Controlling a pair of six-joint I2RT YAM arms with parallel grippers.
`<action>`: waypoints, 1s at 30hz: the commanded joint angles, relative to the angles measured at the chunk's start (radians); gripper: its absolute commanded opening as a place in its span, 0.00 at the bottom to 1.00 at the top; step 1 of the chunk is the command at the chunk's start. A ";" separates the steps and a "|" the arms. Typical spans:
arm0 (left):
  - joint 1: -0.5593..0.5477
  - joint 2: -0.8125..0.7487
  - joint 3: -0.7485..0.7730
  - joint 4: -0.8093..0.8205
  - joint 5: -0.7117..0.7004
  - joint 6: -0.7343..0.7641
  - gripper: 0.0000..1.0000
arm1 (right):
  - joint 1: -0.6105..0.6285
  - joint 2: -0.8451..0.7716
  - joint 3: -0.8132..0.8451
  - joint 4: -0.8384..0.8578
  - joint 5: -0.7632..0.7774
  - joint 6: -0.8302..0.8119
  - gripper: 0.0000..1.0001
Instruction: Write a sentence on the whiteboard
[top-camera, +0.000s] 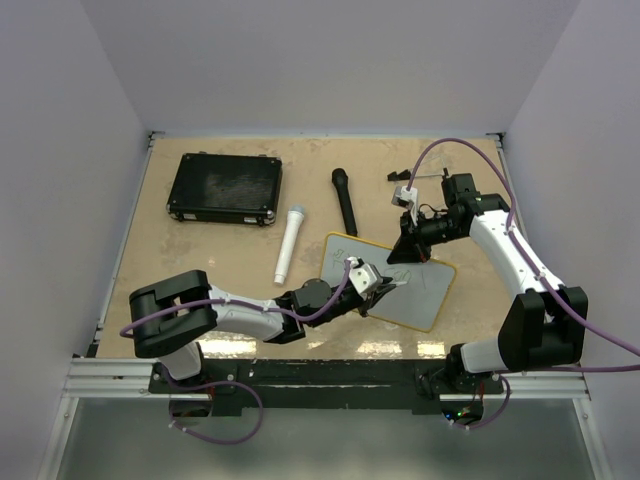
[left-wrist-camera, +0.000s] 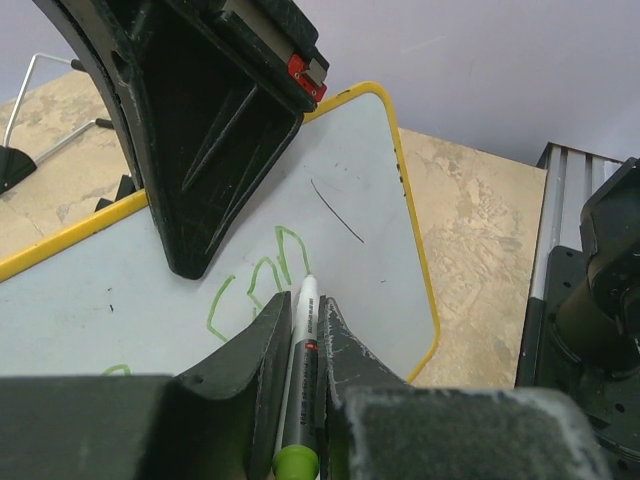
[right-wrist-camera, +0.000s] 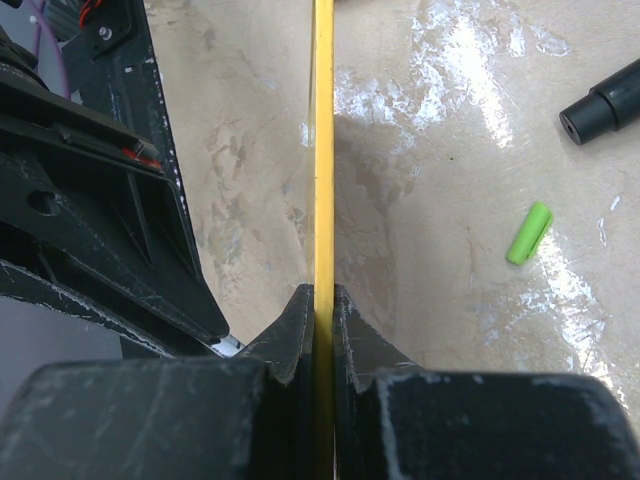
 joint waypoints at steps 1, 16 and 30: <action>0.006 -0.018 -0.006 0.043 0.033 -0.008 0.00 | -0.002 -0.028 -0.002 0.021 -0.036 -0.048 0.00; 0.002 -0.124 -0.062 0.117 0.093 0.014 0.00 | -0.002 -0.027 -0.001 0.022 -0.038 -0.047 0.00; -0.010 -0.110 -0.077 0.158 0.032 0.020 0.00 | -0.001 -0.021 -0.002 0.024 -0.038 -0.048 0.00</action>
